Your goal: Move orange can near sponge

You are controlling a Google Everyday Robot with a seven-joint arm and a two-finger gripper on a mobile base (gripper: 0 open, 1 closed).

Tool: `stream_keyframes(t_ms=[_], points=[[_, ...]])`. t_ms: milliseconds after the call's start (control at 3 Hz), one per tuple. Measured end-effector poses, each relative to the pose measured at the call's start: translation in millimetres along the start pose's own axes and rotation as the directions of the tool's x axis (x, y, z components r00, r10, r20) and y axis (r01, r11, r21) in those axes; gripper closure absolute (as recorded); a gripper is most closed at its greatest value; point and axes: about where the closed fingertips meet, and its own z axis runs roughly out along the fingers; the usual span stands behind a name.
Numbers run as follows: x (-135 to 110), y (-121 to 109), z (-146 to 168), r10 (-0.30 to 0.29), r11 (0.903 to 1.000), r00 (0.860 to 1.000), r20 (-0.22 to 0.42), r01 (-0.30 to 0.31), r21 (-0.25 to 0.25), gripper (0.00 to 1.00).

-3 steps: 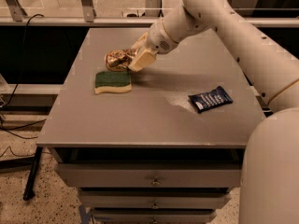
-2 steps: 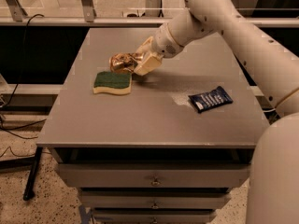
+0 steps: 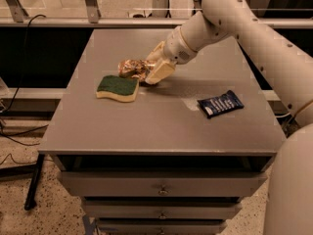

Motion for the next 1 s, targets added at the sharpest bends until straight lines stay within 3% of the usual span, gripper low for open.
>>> stream_keyframes(t_ms=[333, 1000], points=[[2.0, 2.5, -0.8, -0.008, 1.0, 1.0, -0.003, 0.008, -0.005, 0.0], [5.1, -9.2, -22.4, -0.027, 0.999, 0.999, -0.018, 0.028, 0.036, 0.0]])
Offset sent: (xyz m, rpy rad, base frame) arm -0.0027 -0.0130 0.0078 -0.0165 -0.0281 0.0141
